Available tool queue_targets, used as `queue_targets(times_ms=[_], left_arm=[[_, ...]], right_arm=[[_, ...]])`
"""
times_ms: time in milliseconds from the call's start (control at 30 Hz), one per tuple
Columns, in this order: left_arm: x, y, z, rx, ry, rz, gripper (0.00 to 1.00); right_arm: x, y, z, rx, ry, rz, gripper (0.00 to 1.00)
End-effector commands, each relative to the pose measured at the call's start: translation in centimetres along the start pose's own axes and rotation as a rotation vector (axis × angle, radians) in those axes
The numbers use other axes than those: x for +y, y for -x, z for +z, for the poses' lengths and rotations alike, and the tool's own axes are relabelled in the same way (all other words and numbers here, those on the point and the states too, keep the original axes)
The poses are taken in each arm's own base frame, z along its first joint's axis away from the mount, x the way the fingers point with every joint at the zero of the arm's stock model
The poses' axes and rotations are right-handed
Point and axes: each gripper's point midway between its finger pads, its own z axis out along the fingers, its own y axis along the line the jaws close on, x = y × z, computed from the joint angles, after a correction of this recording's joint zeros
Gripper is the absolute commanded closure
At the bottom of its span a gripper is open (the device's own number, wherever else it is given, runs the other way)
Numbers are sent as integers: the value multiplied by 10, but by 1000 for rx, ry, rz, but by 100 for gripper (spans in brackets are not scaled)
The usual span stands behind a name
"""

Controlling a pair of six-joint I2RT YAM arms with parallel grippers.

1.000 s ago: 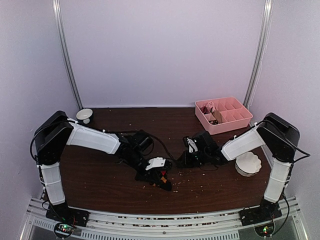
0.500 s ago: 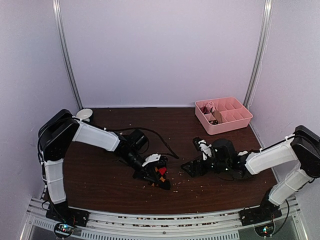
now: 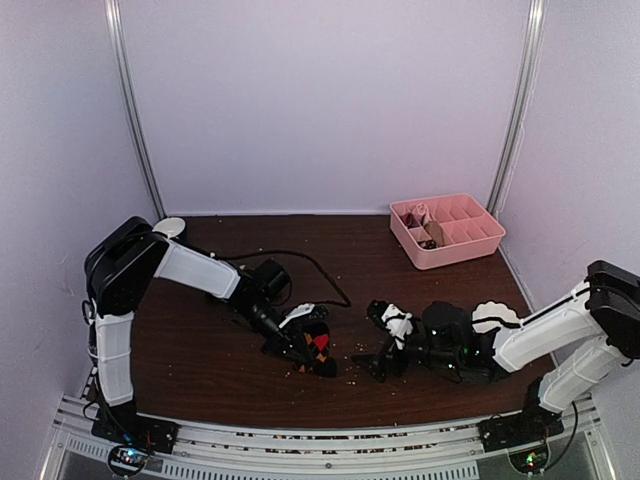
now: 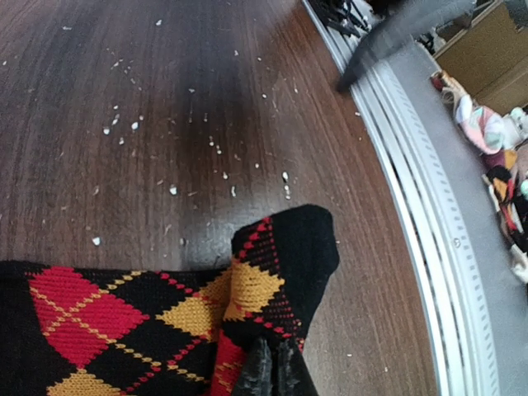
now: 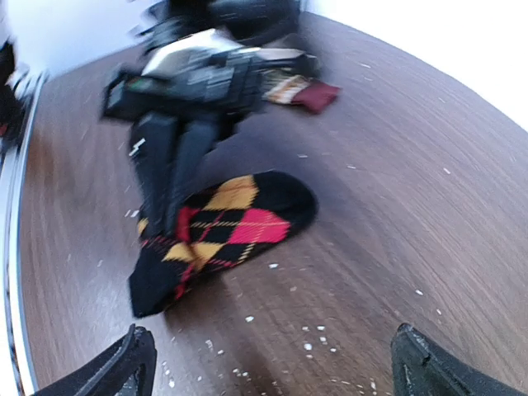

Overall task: Roll the socks
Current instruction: Roll the sock at the center of the board.

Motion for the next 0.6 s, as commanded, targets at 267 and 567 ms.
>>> queue_targets(times_ms=[267,567], left_arm=[[14,-55,10,118,-34,-238,100],[17,-56,11,124,-40,-257,100]], right_arm=[[57,-36,34,161,119,-680,4],[55,-46,54,230,80,-964,27]])
